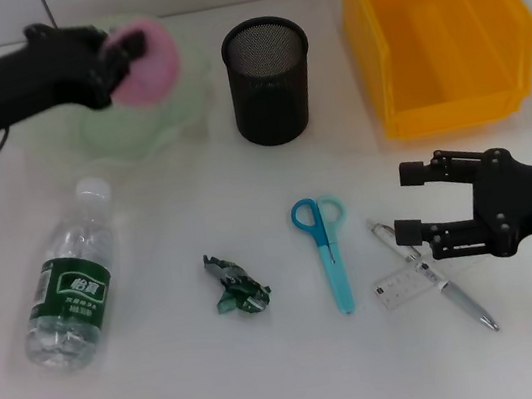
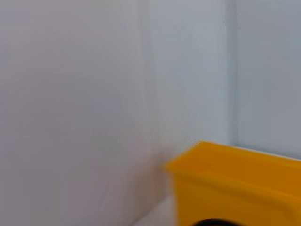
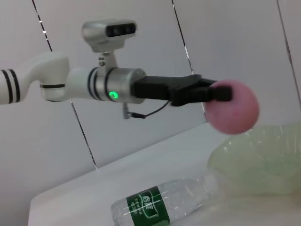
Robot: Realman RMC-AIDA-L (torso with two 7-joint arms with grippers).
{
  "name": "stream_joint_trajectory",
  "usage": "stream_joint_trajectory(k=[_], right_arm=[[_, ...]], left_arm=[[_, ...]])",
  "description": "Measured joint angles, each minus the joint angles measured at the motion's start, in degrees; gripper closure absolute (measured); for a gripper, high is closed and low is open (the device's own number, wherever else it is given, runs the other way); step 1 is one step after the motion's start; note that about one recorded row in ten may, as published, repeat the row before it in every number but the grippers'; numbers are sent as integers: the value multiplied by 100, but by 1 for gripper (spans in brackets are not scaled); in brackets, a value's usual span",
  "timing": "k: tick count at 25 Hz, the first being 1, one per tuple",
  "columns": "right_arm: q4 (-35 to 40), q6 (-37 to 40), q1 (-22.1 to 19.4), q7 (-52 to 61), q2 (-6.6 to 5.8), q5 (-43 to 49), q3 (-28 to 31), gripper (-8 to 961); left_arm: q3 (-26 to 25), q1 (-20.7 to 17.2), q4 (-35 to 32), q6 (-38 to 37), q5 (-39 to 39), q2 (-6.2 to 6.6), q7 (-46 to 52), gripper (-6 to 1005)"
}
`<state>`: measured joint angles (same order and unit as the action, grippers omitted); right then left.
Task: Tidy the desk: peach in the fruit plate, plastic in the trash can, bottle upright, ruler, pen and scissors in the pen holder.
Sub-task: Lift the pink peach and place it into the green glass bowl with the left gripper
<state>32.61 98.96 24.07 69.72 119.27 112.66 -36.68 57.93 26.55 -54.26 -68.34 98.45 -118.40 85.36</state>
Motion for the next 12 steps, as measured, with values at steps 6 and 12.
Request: stream_joint_trajectory(k=[6, 12], right_arm=[[0, 12, 17, 0, -1, 1, -5, 139], [21, 67, 68, 42, -4, -38, 50, 139]], left_arm=[[-186, 508, 994, 1211, -94, -15, 81, 932], [-133, 409, 963, 1114, -439, -28, 29, 942]])
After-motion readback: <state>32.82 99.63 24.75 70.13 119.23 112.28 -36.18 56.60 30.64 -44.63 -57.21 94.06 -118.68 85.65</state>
